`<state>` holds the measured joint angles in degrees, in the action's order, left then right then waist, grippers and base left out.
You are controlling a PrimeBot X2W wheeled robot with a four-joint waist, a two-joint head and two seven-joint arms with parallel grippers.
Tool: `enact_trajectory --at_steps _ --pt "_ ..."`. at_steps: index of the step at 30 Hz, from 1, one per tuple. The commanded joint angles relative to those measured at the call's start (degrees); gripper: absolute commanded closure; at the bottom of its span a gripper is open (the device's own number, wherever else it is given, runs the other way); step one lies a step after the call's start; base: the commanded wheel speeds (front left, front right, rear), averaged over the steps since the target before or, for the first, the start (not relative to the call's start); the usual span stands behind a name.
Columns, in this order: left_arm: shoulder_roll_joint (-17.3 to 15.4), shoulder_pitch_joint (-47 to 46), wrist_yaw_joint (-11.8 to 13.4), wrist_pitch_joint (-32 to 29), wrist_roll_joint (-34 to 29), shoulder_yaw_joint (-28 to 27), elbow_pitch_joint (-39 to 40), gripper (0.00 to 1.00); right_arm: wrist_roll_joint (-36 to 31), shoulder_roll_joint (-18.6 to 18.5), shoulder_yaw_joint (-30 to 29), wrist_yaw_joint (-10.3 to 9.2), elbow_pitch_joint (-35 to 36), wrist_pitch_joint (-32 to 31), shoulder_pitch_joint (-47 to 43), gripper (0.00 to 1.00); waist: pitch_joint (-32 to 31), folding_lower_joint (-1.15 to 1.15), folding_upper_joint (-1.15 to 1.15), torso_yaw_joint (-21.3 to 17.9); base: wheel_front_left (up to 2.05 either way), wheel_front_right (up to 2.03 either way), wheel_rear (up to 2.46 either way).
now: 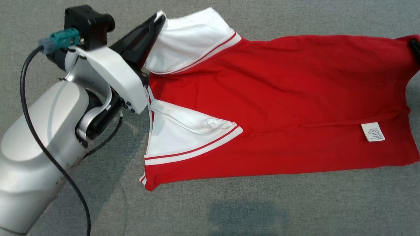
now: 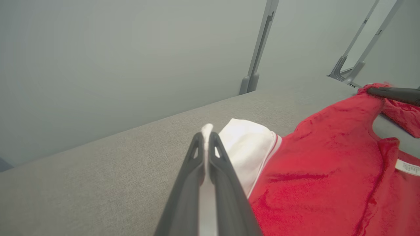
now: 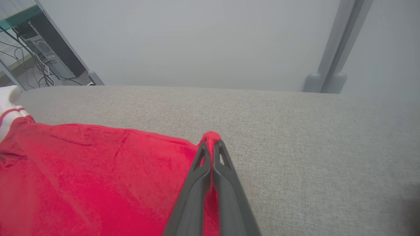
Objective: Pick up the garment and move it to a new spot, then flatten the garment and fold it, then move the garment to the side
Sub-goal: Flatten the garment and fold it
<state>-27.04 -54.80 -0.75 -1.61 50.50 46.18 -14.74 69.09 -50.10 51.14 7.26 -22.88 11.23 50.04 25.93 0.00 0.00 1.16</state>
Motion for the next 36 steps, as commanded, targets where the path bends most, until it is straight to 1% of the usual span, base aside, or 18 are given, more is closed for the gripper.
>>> enact_trajectory --at_steps 1,7,8,9,16,17,24,28,32,36 --pt "-3.5 0.8 1.4 -0.5 0.8 -2.4 3.9 1.00 1.5 -2.8 0.1 0.23 1.1 0.8 -3.8 1.00 -0.4 0.00 0.00 0.3 0.00 0.00 0.00" --pt "-8.1 8.5 6.5 -2.8 2.8 -2.8 15.3 1.00 4.1 -5.2 0.2 0.23 2.2 1.3 -7.6 1.00 -1.3 0.00 0.00 0.7 0.00 0.00 0.00" --pt "-8.1 8.5 6.5 -2.8 2.8 -2.8 15.3 1.00 4.1 -5.2 0.2 0.23 2.2 1.3 -7.6 1.00 -1.3 0.00 0.00 0.7 0.00 0.00 0.00" --pt "-9.4 10.9 7.9 -3.2 3.2 -2.8 18.3 1.00 4.7 -5.8 0.2 0.23 2.1 1.4 -8.6 1.00 -1.6 0.00 0.00 0.9 0.00 0.00 0.00" --pt "-11.5 18.6 12.4 -3.3 5.2 -2.6 26.2 1.00 6.7 -6.6 0.4 0.23 2.3 1.9 -12.5 1.00 -2.6 0.00 0.00 1.4 0.00 0.00 0.00" --pt "-11.5 18.6 12.4 -3.3 5.2 -2.6 26.2 1.00 6.7 -6.6 0.4 0.23 2.3 1.9 -12.5 1.00 -2.6 0.00 0.00 1.4 0.00 0.00 0.00" --pt "-13.2 25.2 15.5 -2.4 6.7 -2.4 31.0 1.00 6.9 -7.6 0.3 0.23 2.8 2.7 -16.5 1.00 -3.6 0.00 0.00 1.9 0.00 0.00 0.00" --pt "-13.2 28.5 16.8 -1.9 7.9 -1.9 32.4 1.00 6.5 -7.9 0.1 0.23 2.7 3.1 -18.9 1.00 -4.3 0.00 0.00 2.1 0.00 0.00 0.00" --pt "-12.6 30.8 17.1 -1.5 8.7 -1.1 32.1 1.00 5.9 -7.8 -0.4 0.23 2.5 3.3 -20.8 1.00 -4.7 0.00 0.00 2.2 0.00 0.00 0.00" --pt "-11.6 31.7 16.4 -1.7 9.6 -0.1 30.1 1.00 5.4 -7.2 -0.6 0.23 2.7 3.4 -22.4 1.00 -4.7 0.00 0.00 2.2 0.00 0.00 0.00"
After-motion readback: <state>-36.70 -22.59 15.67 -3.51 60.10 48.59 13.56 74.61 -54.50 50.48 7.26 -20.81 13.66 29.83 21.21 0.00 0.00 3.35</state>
